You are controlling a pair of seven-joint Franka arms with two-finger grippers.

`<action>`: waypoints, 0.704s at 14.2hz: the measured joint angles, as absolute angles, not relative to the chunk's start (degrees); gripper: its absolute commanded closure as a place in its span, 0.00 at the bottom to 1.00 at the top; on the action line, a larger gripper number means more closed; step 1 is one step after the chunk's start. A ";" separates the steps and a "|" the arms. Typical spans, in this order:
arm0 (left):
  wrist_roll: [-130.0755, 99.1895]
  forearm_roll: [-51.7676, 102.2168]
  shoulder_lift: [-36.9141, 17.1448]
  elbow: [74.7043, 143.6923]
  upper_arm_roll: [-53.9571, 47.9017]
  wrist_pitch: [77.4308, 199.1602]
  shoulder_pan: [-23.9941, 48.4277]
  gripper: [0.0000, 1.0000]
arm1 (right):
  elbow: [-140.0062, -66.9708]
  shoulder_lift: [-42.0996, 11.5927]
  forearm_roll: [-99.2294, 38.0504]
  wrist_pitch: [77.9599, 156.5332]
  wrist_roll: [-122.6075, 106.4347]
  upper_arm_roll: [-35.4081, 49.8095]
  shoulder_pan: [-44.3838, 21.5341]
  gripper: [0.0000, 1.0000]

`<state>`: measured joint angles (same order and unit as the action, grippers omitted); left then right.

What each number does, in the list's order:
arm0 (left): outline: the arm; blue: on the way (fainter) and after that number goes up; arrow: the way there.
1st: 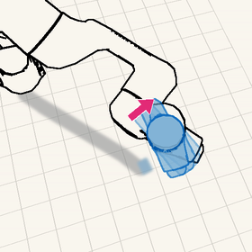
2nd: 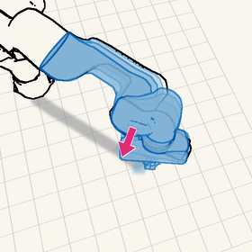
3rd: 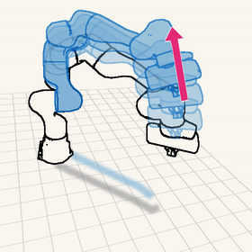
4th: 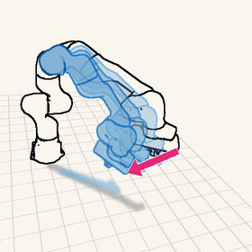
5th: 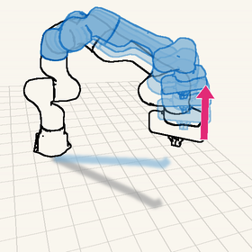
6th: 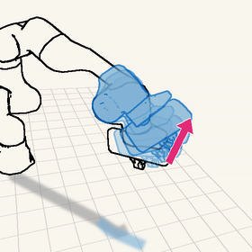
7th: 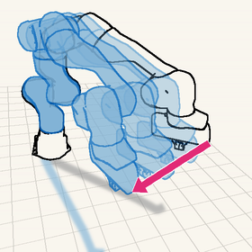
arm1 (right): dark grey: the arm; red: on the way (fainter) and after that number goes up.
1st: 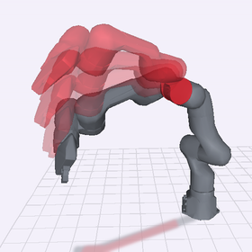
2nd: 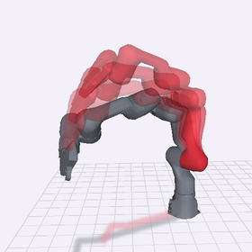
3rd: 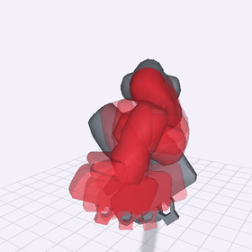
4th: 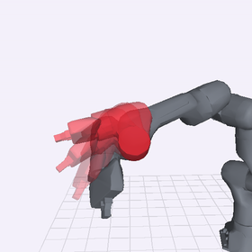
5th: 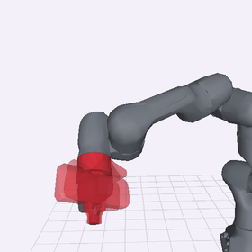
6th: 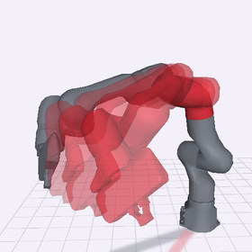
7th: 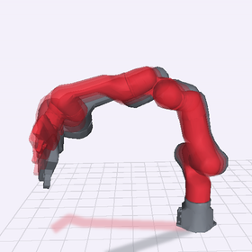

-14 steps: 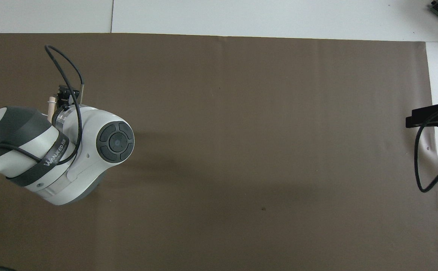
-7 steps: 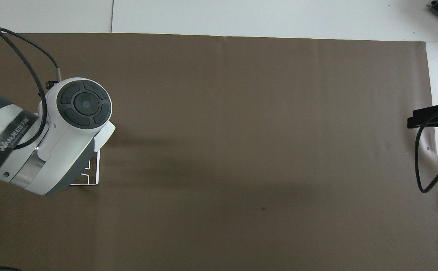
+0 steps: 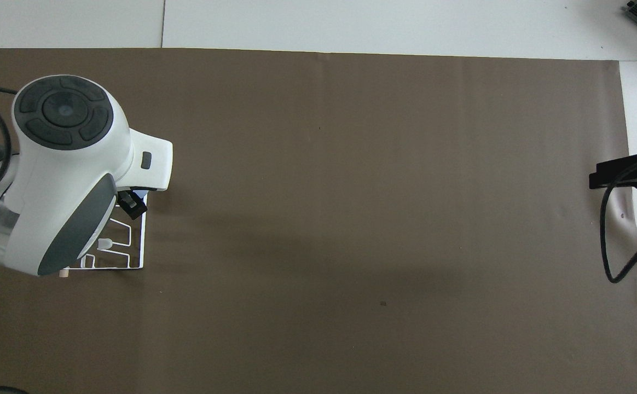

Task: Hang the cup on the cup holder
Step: 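Lower the cup onto a rack hook with the left gripper, then open the left gripper and withdraw it from the cup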

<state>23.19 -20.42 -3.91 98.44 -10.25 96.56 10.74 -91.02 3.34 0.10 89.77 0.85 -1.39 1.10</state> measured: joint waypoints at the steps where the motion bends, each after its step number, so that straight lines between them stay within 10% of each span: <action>1: 19.83 -19.04 -3.45 98.03 -10.17 96.15 10.50 0.00 | -91.15 3.38 0.11 89.76 -0.01 -1.39 1.10 0.00; 10: -2.28 -1.72 3.59 97.62 -9.94 89.41 1.44 0.00 | -91.47 3.68 0.12 89.51 -0.91 -1.38 1.10 0.00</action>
